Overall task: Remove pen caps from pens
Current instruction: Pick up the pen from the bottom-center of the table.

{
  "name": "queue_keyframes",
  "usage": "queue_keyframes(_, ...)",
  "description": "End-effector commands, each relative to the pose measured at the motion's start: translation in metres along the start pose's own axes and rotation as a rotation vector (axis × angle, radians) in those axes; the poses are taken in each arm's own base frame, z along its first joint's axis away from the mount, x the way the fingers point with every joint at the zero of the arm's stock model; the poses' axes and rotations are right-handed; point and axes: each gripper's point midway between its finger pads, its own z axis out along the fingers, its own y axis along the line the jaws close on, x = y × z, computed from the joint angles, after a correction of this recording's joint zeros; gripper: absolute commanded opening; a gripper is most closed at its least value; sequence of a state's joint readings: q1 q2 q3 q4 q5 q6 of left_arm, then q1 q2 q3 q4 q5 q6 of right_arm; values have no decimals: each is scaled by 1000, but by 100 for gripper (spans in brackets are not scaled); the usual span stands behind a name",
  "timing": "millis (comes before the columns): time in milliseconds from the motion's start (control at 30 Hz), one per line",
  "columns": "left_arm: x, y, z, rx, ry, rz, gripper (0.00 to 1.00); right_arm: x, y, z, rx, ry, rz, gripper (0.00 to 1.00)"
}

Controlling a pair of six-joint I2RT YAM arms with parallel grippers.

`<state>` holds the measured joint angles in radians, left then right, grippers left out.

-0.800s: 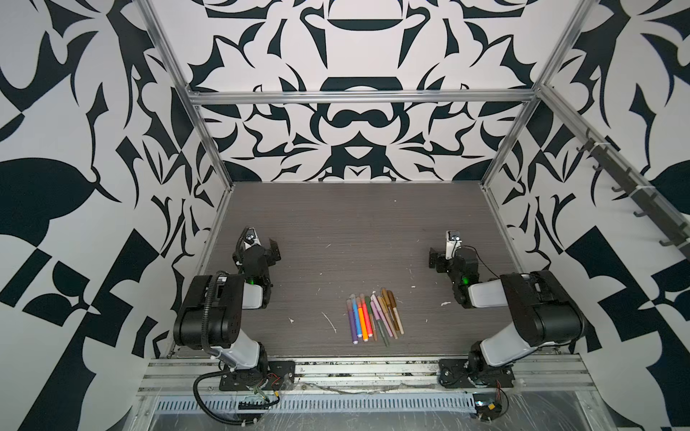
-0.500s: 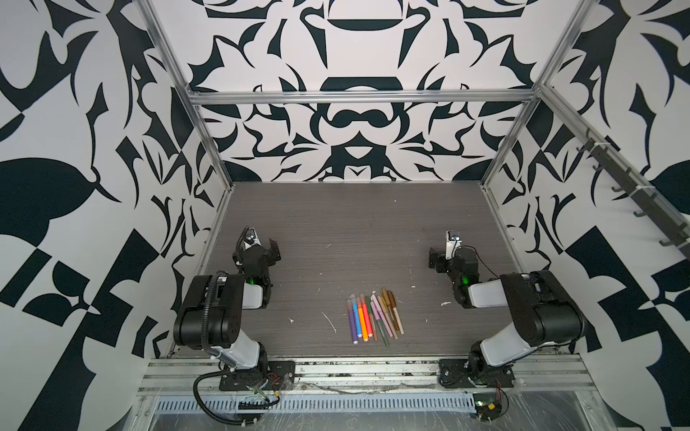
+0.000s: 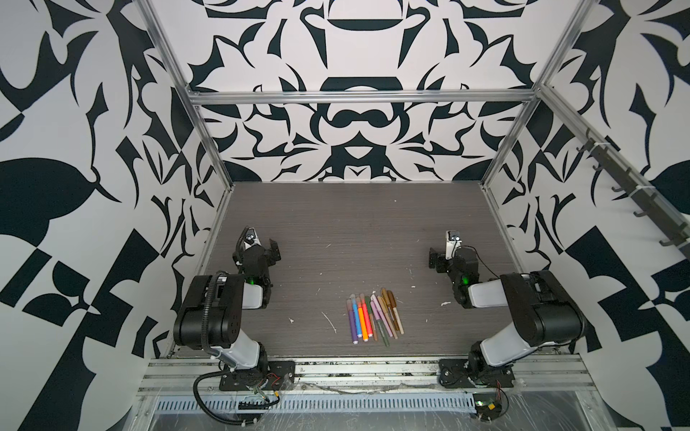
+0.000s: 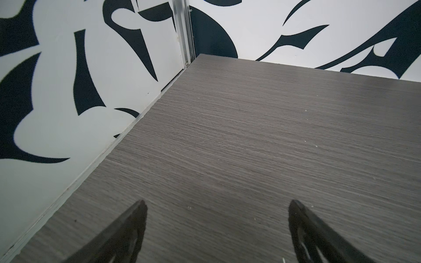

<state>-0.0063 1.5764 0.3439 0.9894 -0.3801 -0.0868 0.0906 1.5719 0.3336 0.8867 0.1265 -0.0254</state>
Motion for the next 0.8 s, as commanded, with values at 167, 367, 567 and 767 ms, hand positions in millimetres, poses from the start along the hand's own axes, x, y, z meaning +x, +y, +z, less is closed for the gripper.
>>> queue_keyframes(167, -7, 0, 1, 1, -18, -19, 99, -23, -1, 0, 2, -71, 16, 100)
queue_keyframes(367, -7, 1, 0, -2, -21, -26, 99, -25, -5, -1, 29, -74, 30, 100)
queue_keyframes(567, -66, -18, -29, -81, -53, 46, 99, -78, -21, -6, 138, 106, 70, 100)
queue_keyframes(767, -103, -110, -49, 131, 206, -100, 99, -99, -6, -17, 106, 323, 488, 100)
